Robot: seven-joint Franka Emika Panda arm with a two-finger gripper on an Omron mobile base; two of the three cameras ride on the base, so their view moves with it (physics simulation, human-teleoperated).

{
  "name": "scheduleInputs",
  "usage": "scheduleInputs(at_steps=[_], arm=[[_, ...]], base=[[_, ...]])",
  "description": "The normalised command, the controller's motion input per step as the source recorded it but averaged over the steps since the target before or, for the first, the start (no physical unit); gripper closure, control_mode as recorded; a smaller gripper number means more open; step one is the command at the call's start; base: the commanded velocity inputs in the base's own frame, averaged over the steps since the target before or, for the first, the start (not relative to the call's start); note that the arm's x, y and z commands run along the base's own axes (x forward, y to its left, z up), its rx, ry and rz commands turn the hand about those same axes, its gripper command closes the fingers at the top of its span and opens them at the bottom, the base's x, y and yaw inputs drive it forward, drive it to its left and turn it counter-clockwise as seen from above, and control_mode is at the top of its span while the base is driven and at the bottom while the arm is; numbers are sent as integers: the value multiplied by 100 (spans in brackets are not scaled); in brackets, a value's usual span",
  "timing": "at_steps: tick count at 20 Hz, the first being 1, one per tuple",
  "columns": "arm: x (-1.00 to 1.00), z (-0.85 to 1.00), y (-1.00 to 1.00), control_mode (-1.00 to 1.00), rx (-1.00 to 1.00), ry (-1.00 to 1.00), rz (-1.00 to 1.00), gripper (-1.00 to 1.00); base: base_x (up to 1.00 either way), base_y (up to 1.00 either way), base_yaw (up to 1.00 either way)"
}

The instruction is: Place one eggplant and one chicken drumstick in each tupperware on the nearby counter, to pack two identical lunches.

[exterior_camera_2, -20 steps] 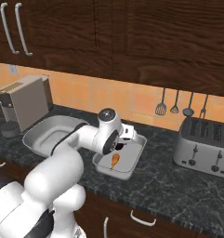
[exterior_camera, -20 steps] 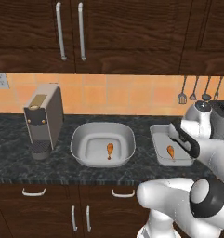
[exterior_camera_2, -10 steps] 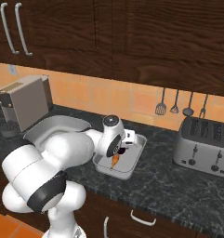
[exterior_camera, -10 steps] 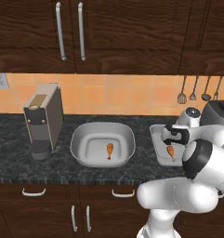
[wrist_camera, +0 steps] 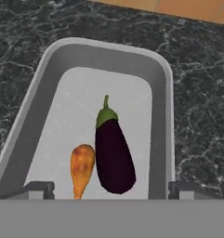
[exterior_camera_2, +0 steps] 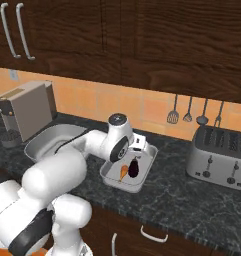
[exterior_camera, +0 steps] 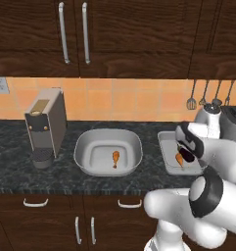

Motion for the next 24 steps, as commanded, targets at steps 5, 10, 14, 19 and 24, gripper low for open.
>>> scheduleInputs(at_steps=[5,10,14,19,24], arm=[[-100,67,0,-100,0,-4,-18,-100],[-100,66,3,-100,0,-18,-7,-100],[-100,74,14,-100,0,-18,-3,-100],[0,0,0,100,0,0,0,-100],[0,0,0,100,0,0,0,-100]], base=[[0,0,0],[0,0,0],[0,0,0],[-100,-5,0],[-99,-94,0]])
